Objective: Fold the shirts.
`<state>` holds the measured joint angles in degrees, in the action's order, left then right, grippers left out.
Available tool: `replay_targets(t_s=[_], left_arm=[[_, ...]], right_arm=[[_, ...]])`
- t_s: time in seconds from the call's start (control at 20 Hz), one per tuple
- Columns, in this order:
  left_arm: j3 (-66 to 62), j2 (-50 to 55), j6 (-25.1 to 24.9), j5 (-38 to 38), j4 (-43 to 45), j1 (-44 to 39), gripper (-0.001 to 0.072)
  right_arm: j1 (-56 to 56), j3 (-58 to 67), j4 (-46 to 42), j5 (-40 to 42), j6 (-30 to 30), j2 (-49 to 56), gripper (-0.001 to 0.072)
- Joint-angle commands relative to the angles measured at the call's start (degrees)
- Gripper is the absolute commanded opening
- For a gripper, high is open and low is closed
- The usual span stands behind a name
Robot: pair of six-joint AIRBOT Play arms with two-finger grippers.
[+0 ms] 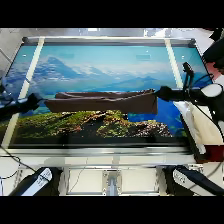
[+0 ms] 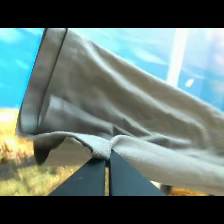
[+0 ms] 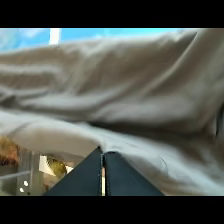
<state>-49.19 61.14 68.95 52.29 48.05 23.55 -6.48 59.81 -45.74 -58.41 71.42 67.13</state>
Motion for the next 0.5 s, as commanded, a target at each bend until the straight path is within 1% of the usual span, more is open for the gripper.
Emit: replay_targets(t_s=[0.0,0.05,0.1,0.2,0.25,0.3,0.35,0.45], left_arm=[[-8.6,12.1,-0.4,-6.3,4.4,-9.0,0.0008],[-10.1,14.7,-0.1,-9.8,6.4,-11.3,0.0008],[-11.2,16.9,2.5,-13.6,9.9,-13.1,0.0008],[-13.1,21.0,13.6,-18.9,21.0,-14.8,0.0008],[-13.8,22.6,17.0,-19.3,25.4,-14.9,0.0008],[-14.2,23.8,18.6,-19.3,28.3,-14.9,0.0008],[-14.3,24.8,18.8,-19.6,29.7,-14.9,0.0008],[-14.3,26.2,18.8,-20.1,29.7,-14.9,0.0008]], right_arm=[[2.8,8.5,0.7,3.9,0.1,12.8,0.0011],[3.9,10.4,-0.3,5.2,0.1,15.9,0.0011],[4.7,12.2,-2.2,6.9,0.6,19.0,0.0011],[4.7,14.4,-6.1,10.5,6.2,24.0,0.0011],[4.4,14.8,-7.3,12.0,7.9,25.8,0.0011],[4.2,15.2,-7.7,13.1,8.1,27.5,0.0011],[4.2,15.4,-7.9,14.1,8.1,28.9,0.001],[4.4,15.4,-7.9,15.6,8.1,31.0,0.0011]])
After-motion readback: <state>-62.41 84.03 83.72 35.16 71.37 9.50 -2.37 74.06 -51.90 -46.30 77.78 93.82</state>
